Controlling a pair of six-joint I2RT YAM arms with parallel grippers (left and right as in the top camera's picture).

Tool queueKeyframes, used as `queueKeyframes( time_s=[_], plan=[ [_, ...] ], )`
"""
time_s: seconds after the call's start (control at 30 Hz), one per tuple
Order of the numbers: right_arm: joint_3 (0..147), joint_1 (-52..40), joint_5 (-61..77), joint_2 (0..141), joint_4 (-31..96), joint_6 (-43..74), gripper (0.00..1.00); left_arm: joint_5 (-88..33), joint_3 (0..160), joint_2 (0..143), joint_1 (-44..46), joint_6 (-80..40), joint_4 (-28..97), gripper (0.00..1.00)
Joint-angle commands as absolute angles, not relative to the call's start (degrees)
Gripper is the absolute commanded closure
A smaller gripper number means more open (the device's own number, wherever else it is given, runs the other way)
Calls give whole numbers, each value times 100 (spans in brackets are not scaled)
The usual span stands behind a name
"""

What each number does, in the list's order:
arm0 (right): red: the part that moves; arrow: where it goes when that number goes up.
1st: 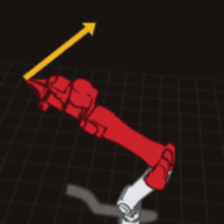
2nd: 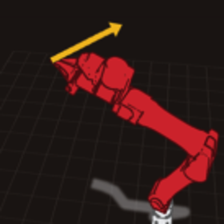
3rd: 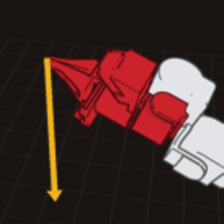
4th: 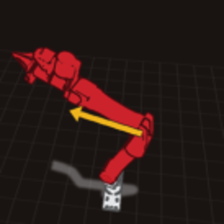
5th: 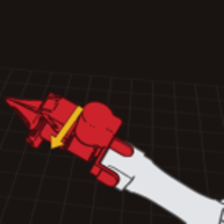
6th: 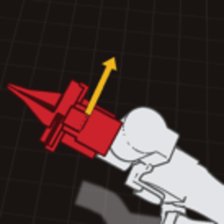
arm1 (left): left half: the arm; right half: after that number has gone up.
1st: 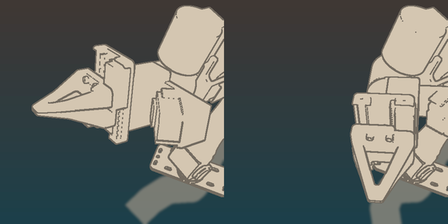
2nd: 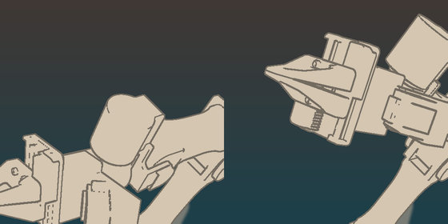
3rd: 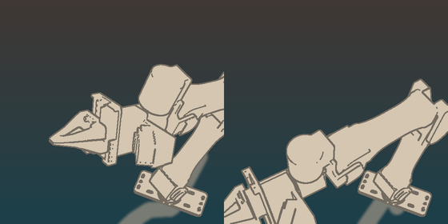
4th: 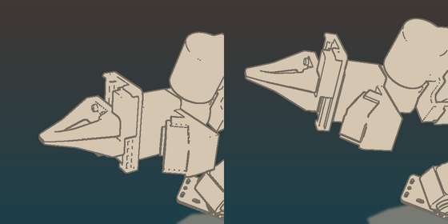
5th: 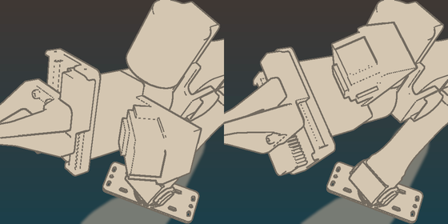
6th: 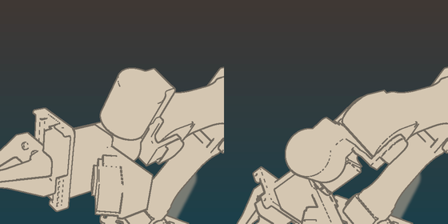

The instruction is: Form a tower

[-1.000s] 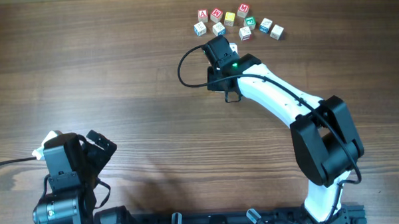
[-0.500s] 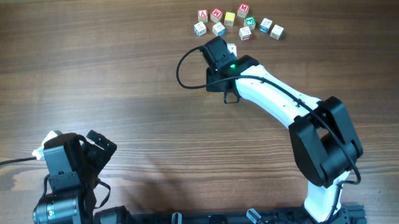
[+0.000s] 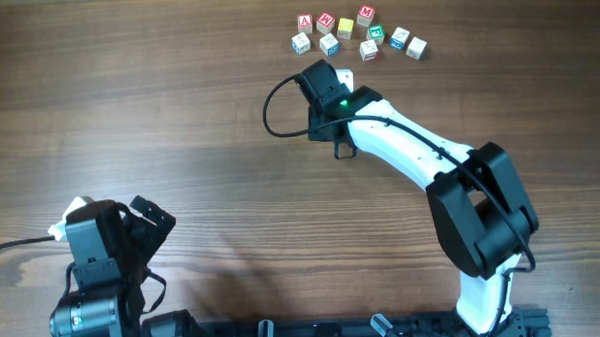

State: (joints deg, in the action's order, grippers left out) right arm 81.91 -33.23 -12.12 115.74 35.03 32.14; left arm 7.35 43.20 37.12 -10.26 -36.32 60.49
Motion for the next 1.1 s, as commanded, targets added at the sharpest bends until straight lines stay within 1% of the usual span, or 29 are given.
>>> queueKeyframes(
  time_s=[0.0, 0.13, 0.33, 0.47, 0.57, 0.6, 0.63, 0.7, 0.73, 0.8, 0.83, 0.87, 0.9, 0.97, 1.07],
  plan=[
    [8313, -3326, -1358, 11690, 3474, 3312, 82, 687, 4296, 3686, -1068, -3583, 6051, 0],
    [8313, -3326, -1356, 11690, 3463, 3312, 79, 690, 4296, 3686, -1068, -3586, 6053, 0],
    [8313, -3326, -1356, 11690, 3433, 3301, 79, 690, 4296, 3686, -1068, -3586, 6051, 0],
    [8313, -3326, -1356, 11690, 3417, 3297, 73, 690, 4296, 3686, -1068, -3586, 6051, 0],
    [8313, -3326, -1356, 11690, 3417, 3297, 62, 687, 4296, 3686, -1068, -3586, 6053, 0],
    [8313, -3326, -1356, 11690, 3417, 3299, 52, 690, 4296, 3686, -1068, -3586, 6051, 0],
    [8313, -3326, -1356, 11690, 3417, 3299, 50, 687, 4296, 3686, -1068, -3583, 6053, 0],
    [8313, -3326, -1356, 11690, 3415, 3299, 38, 687, 4296, 3686, -1068, -3586, 6053, 0],
    [8313, -3326, -1356, 11690, 3417, 3299, 36, 690, 4296, 3686, -1068, -3586, 6051, 0],
    [8313, -3326, -1356, 11690, 3415, 3297, 27, 690, 4296, 3686, -1068, -3586, 6051, 0],
    [8313, -3326, -1354, 11690, 3415, 3299, 21, 687, 4296, 3686, -1068, -3586, 6051, 0],
    [8313, -3326, -1354, 11690, 3415, 3299, 12, 690, 4296, 3686, -1068, -3586, 6051, 0],
    [8313, -3328, -1352, 11690, 3417, 3299, 7, 687, 4296, 3686, -1068, -3586, 6051, 0],
    [8313, -3328, -1332, 11690, 3437, 3297, 5, 687, 4296, 3686, -1068, -3586, 6051, 0],
    [8313, -3328, -1334, 11690, 3483, 3299, 5, 690, 4296, 3686, -1068, -3586, 6053, 0]
  ],
)
